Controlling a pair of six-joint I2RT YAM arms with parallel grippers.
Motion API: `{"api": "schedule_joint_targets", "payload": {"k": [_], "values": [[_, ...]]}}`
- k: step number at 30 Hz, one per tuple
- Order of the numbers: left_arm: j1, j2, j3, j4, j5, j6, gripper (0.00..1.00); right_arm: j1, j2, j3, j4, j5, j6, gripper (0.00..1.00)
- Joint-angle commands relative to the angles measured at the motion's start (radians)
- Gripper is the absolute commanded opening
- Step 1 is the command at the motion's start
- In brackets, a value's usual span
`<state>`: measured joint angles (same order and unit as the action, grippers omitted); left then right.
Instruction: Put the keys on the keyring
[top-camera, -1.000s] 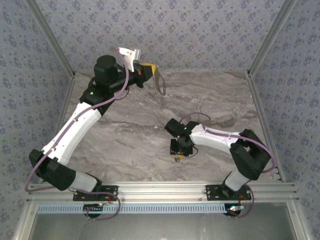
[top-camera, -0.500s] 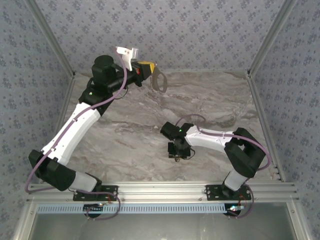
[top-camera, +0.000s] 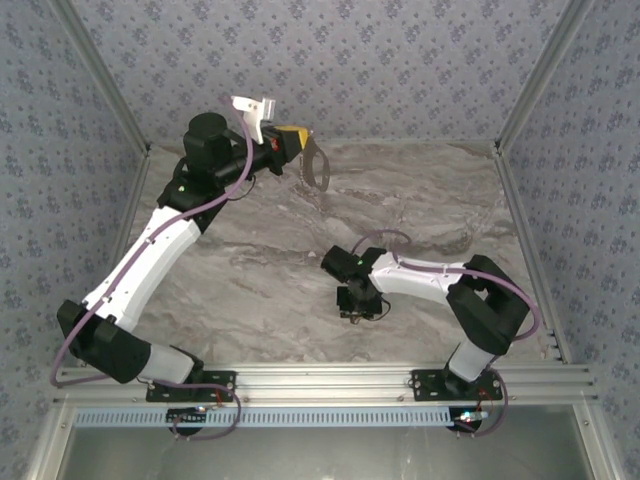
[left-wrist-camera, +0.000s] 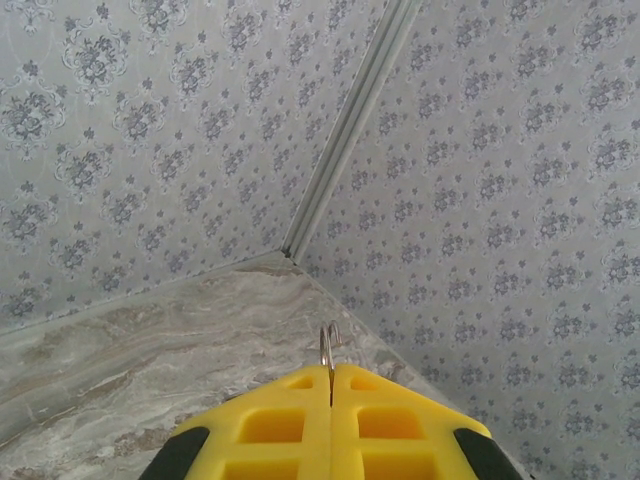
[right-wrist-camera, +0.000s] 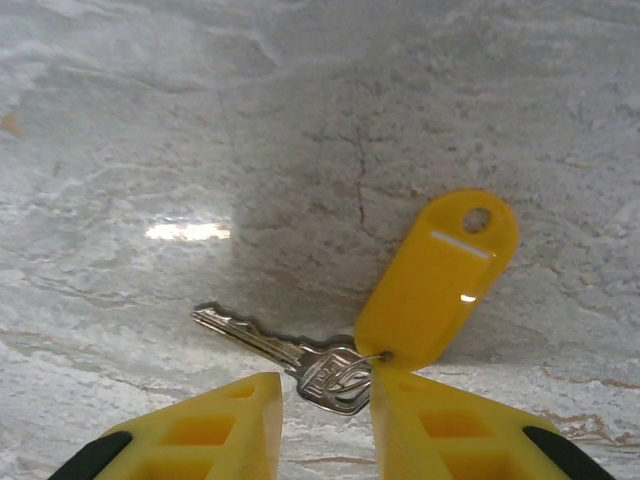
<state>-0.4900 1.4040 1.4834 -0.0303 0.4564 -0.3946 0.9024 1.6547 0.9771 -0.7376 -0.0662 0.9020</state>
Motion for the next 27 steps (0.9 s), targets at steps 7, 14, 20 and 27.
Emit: {"api": "schedule_joint_targets", "payload": {"k": [7, 14, 20, 27], "values": [[0.004, -0.048, -0.017, 0.079, 0.019, -0.021, 0.00, 0.008, 0.025, -0.028, -0.019, 0.025, 0.019, 0.31], [0.004, -0.053, -0.024, 0.082, 0.021, -0.027, 0.00, 0.008, 0.028, -0.025, -0.008, 0.029, 0.019, 0.27], [0.004, -0.058, -0.029, 0.089, 0.024, -0.030, 0.00, 0.009, 0.006, -0.028, -0.025, 0.037, 0.026, 0.29], [0.005, -0.057, -0.035, 0.102, 0.027, -0.044, 0.00, 0.000, -0.001, -0.020, -0.029, 0.043, 0.032, 0.32]]}}
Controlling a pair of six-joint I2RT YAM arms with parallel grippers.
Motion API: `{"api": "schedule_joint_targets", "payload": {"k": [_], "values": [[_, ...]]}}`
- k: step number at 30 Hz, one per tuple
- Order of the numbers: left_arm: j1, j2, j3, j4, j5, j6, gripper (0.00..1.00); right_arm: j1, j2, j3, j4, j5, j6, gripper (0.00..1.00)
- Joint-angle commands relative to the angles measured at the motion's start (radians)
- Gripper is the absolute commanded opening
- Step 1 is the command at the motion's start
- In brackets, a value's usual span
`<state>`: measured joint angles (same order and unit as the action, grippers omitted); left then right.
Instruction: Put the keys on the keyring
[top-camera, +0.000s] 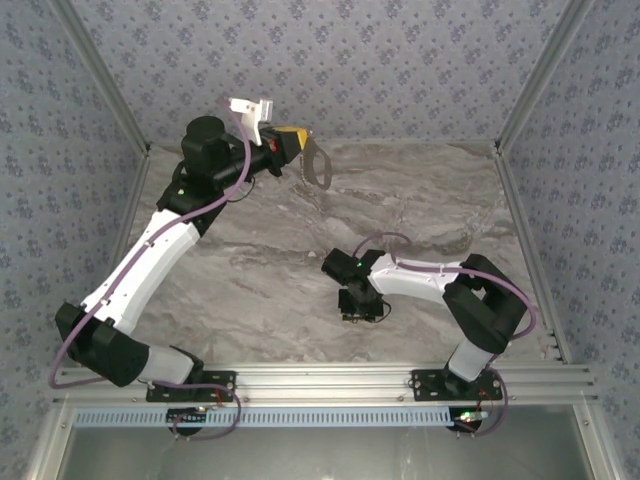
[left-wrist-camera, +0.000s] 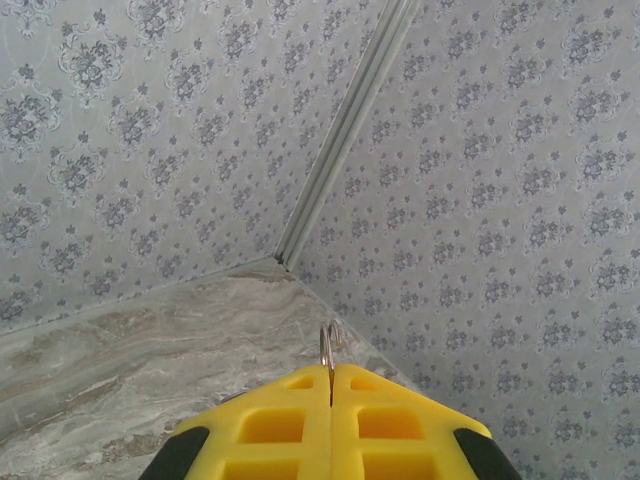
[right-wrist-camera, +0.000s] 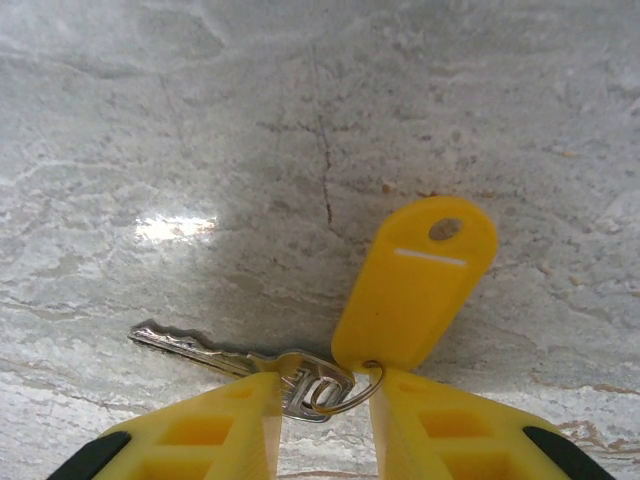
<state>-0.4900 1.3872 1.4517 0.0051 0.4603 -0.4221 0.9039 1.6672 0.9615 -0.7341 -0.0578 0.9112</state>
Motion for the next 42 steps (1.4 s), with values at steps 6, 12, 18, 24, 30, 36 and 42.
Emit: {"api": "schedule_joint_targets", "payload": {"k": [6, 12, 18, 24, 30, 36, 42], "values": [[0.005, -0.040, -0.010, 0.075, 0.025, -0.027, 0.00, -0.007, -0.018, 0.012, -0.033, 0.048, 0.018, 0.33], [0.004, -0.045, -0.016, 0.077, 0.027, -0.030, 0.00, -0.009, -0.059, 0.016, -0.046, 0.077, 0.026, 0.37], [0.005, -0.048, -0.030, 0.094, 0.026, -0.042, 0.00, -0.028, -0.089, 0.010, -0.053, 0.088, 0.041, 0.38], [0.004, -0.050, -0.037, 0.104, 0.026, -0.047, 0.00, -0.037, -0.060, 0.012, -0.044, 0.073, 0.043, 0.37], [0.004, -0.053, -0.042, 0.105, 0.022, -0.049, 0.00, -0.044, -0.016, 0.027, -0.022, 0.048, 0.030, 0.34], [0.003, -0.052, -0.040, 0.107, 0.022, -0.051, 0.00, -0.043, -0.023, 0.016, -0.019, 0.050, 0.027, 0.33], [0.002, -0.047, -0.039, 0.108, 0.024, -0.049, 0.00, -0.043, -0.036, 0.008, -0.020, 0.049, 0.027, 0.32]]}}
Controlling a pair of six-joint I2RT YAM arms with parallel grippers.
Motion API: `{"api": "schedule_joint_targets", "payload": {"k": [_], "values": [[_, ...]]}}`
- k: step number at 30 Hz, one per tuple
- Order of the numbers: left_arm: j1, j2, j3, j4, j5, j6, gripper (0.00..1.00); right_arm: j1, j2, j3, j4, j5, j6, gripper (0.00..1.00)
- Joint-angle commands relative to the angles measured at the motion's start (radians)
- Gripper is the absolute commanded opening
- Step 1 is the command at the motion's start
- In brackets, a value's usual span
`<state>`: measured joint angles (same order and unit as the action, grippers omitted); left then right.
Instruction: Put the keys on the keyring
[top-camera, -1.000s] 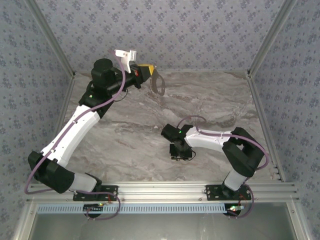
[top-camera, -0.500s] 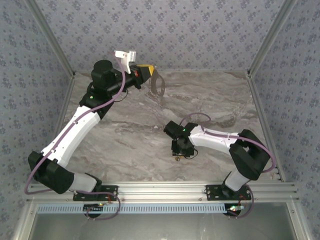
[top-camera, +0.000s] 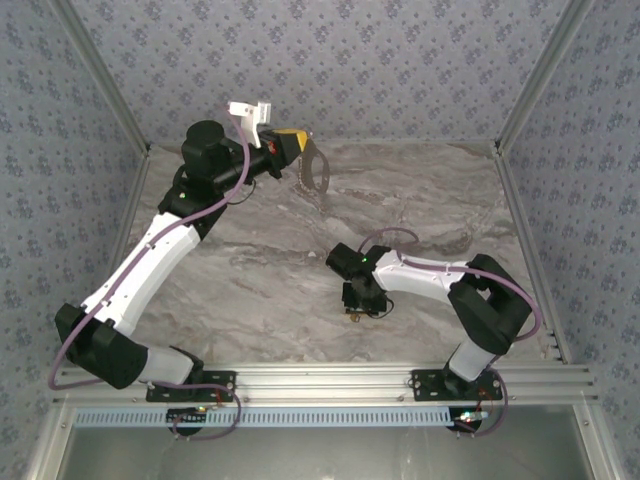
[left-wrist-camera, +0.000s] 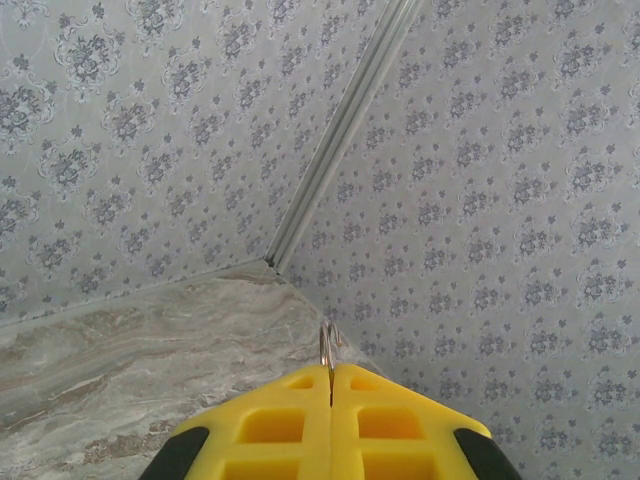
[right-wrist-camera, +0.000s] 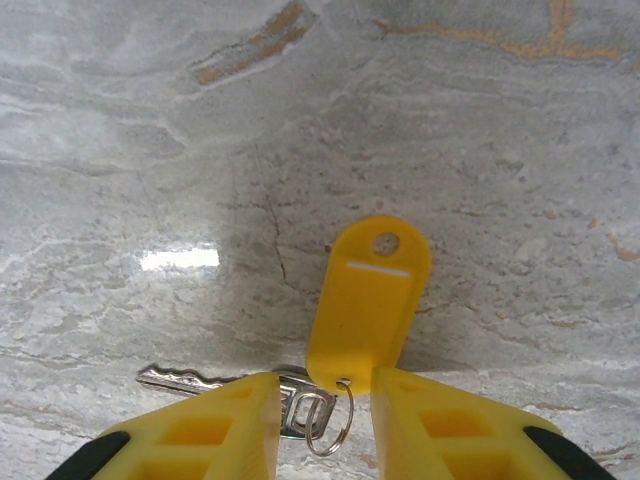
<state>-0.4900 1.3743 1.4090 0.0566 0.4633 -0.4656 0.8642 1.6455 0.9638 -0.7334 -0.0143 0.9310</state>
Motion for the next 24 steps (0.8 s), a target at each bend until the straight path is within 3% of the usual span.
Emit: {"api": "schedule_joint_targets", "payload": {"k": [1, 24], "values": [[0.004, -0.034, 0.004, 0.058, 0.021, -0.005, 0.00, -0.003, -0.016, 0.006, -0.020, 0.005, 0.008, 0.32], [0.003, -0.034, -0.009, 0.074, 0.018, -0.018, 0.00, -0.005, -0.039, -0.056, 0.004, -0.042, 0.010, 0.24]]}}
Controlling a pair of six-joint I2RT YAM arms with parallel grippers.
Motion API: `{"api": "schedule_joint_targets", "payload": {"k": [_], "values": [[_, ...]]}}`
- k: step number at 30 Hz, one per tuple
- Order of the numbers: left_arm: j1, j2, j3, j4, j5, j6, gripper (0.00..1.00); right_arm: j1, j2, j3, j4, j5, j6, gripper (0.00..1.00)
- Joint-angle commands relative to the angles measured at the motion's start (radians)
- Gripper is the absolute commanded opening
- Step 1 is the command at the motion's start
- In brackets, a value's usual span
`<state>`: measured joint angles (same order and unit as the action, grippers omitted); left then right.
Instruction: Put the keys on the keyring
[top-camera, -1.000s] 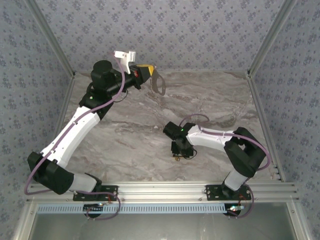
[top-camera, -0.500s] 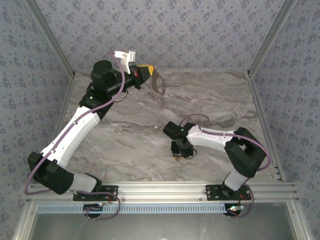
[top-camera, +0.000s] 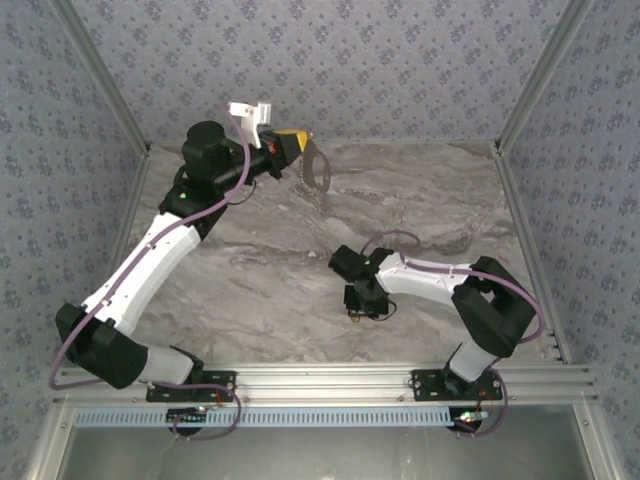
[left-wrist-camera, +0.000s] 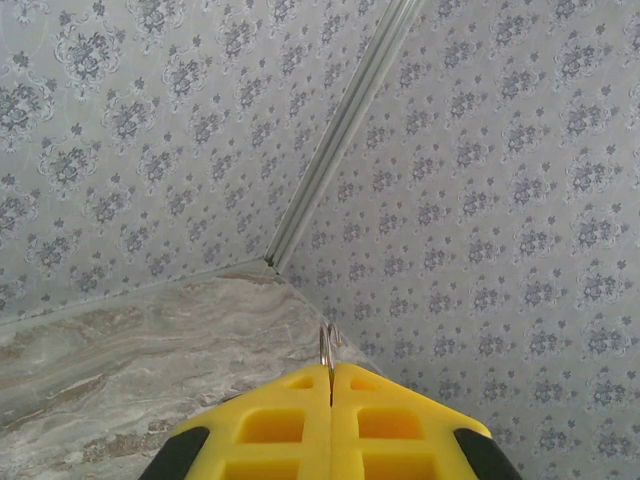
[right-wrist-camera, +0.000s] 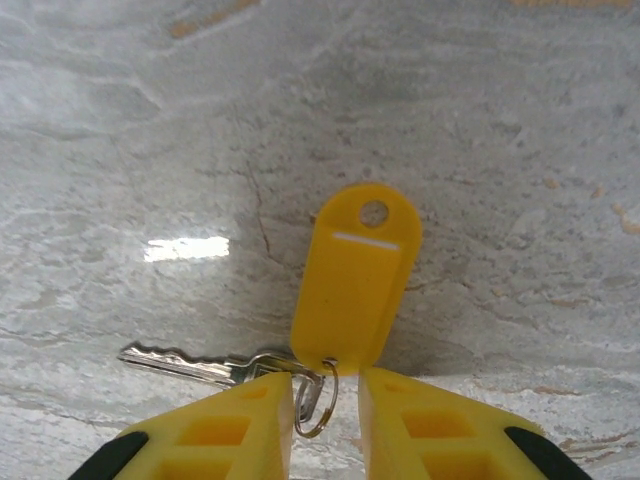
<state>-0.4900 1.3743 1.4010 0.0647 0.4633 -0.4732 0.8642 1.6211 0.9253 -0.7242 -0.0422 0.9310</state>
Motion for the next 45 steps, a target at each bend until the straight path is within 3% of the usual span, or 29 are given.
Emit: {"api": "schedule_joint_targets", "payload": {"k": [1, 7, 18, 26, 36, 45], "values": [[0.004, -0.034, -0.002, 0.067, 0.018, -0.010, 0.00, -0.006, -0.015, -0.021, -0.003, -0.015, 0.010, 0.22], [0.003, -0.026, 0.004, 0.073, 0.025, -0.013, 0.00, -0.010, -0.029, -0.025, 0.010, -0.009, 0.010, 0.00], [0.003, -0.020, 0.027, 0.070, 0.053, 0.002, 0.00, -0.066, -0.257, -0.064, 0.078, 0.026, 0.037, 0.00], [0.002, -0.017, 0.039, 0.078, 0.078, 0.032, 0.00, -0.174, -0.441, -0.061, 0.200, -0.016, -0.014, 0.00], [-0.019, 0.008, 0.110, 0.043, 0.142, 0.094, 0.00, -0.373, -0.578, 0.059, 0.446, -0.217, -0.143, 0.00], [-0.037, 0.080, 0.259, -0.055, 0.275, 0.147, 0.00, -0.540, -0.578, 0.190, 0.694, -0.473, -0.161, 0.00]]}}
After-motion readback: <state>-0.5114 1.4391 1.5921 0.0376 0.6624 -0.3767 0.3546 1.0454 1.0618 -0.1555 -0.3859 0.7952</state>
